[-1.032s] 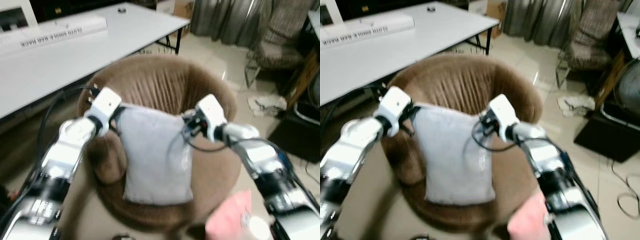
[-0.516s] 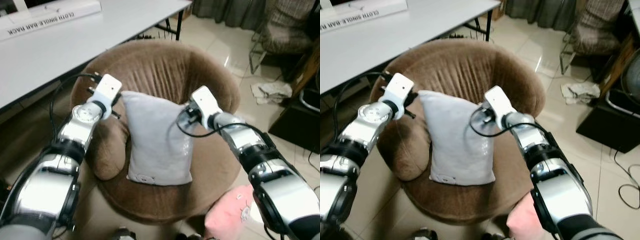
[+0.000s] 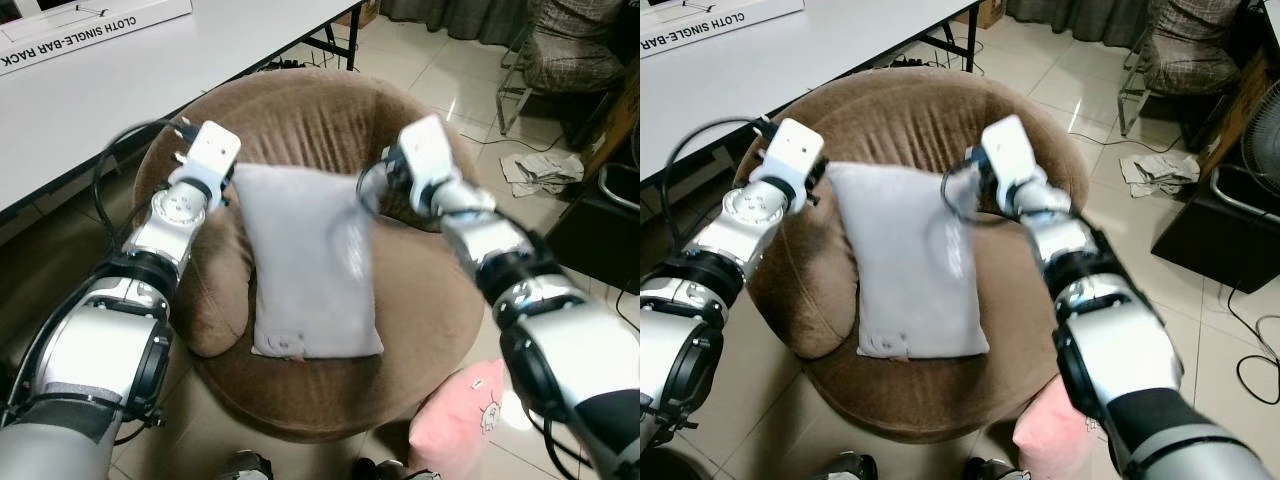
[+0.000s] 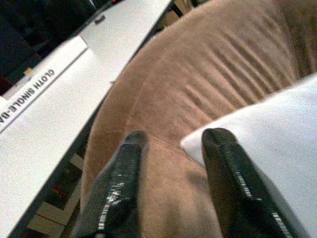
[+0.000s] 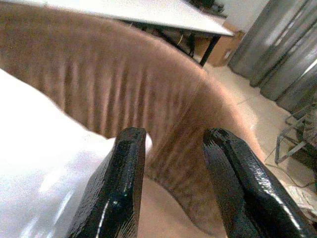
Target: Move the pillow to the sofa from floor
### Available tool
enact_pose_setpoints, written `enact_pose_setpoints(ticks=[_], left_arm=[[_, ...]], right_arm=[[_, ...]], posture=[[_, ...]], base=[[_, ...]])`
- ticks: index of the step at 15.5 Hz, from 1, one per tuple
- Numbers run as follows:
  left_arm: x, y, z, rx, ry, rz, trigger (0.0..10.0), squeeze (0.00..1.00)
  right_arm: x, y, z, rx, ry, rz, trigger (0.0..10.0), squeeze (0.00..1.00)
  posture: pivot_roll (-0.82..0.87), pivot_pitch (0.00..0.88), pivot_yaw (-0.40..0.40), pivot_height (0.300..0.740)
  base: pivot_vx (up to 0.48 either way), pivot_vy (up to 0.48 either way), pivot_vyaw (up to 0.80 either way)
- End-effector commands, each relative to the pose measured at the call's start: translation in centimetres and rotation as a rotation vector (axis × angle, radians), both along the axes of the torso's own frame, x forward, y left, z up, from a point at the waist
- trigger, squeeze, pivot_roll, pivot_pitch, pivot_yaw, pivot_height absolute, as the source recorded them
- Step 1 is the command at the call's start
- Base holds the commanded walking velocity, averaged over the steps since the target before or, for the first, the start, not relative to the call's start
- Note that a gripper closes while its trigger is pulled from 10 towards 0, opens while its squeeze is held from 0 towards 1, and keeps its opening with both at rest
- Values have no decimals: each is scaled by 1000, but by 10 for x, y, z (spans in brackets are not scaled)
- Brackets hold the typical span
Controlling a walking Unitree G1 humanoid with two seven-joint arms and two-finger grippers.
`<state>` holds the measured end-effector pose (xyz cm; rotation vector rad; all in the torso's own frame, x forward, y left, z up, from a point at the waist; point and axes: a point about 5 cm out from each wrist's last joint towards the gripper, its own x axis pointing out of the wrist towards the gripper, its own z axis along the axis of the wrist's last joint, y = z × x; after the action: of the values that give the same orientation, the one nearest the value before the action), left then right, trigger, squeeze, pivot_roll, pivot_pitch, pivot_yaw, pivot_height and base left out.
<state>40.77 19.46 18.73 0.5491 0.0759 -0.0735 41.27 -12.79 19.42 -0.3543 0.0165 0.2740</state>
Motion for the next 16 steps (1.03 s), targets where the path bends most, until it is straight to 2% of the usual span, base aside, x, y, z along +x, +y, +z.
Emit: enact_pose_setpoints(ticks=[1, 2, 4, 5, 7, 8, 10, 13, 14, 15, 16], left_arm=[[1, 5, 5, 1, -18, 23, 10000, 0], [2, 7, 12, -11, -55, 39, 10000, 0], [4, 9, 19, -52, -79, 53, 10000, 0], [4, 9, 23, -151, -66, 17, 10000, 0], [1, 10, 17, -324, -38, -27, 10000, 0], [0, 9, 14, -348, -35, -44, 10000, 0], [-8, 5, -5, -419, -9, -45, 10000, 0], [-28, -3, -22, -351, -32, -113, 10000, 0], [-42, -5, -31, -367, -36, -105, 10000, 0], [-59, -8, -43, -446, -20, -86, 10000, 0], [-71, -10, -54, -467, -12, -84, 10000, 0]], right_arm=[[2, -5, 7, 33, -5, -9, 10000, 0], [4, -2, 16, 82, 2, 30, 10000, 0], [5, 0, 19, 77, 2, 46, 10000, 0], [5, 1, 19, 98, 11, 53, 10000, 0], [2, -1, 8, 188, 46, 57, 10000, 0], [0, -2, 3, 209, 56, 56, 10000, 0], [-10, -5, -25, 162, 99, 89, 10000, 0], [-30, -13, -58, 226, 160, 60, 10000, 0], [-42, -18, -71, 249, 178, 26, 10000, 0], [-55, -21, -81, 288, 180, 5, 10000, 0], [-64, -20, -85, 312, 165, 8, 10000, 0]], posture=[[74, 136, -42, 740], [76, 120, -49, 740], [76, 105, -55, 740], [76, 71, -52, 740], [69, 12, -40, 740], [68, 2, -36, 740], [61, 0, -25, 740], [79, 0, -22, 740], [79, 0, -17, 740], [71, 0, -7, 740], [66, 0, -3, 740]], base=[[0, 0, 0], [0, 0, 0], [0, 0, 0], [0, 0, 0], [0, 0, 0], [0, 0, 0], [0, 0, 0], [0, 0, 0], [0, 0, 0], [0, 0, 0], [0, 0, 0]])
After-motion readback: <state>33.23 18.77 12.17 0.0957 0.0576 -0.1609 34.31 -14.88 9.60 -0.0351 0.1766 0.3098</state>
